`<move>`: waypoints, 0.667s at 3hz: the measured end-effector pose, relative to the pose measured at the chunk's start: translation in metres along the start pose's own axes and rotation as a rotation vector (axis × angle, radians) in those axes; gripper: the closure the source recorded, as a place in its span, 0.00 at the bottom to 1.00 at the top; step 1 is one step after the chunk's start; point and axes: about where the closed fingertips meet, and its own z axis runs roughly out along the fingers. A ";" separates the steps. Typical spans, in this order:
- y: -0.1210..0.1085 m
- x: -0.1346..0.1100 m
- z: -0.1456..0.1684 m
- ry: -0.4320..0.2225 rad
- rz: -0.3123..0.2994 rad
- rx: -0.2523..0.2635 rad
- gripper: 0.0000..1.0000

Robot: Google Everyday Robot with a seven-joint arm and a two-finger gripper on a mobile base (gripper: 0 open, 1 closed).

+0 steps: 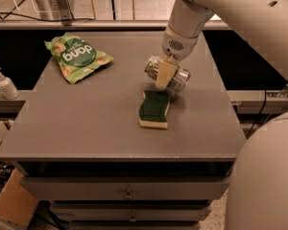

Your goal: Knock 7up can over

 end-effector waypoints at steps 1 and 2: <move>-0.003 0.001 -0.006 -0.018 0.022 0.013 0.00; -0.004 0.003 -0.006 -0.020 0.031 0.014 0.00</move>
Offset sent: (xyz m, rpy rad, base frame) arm -0.0006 -0.0129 0.0079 0.0199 -0.0112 -0.0583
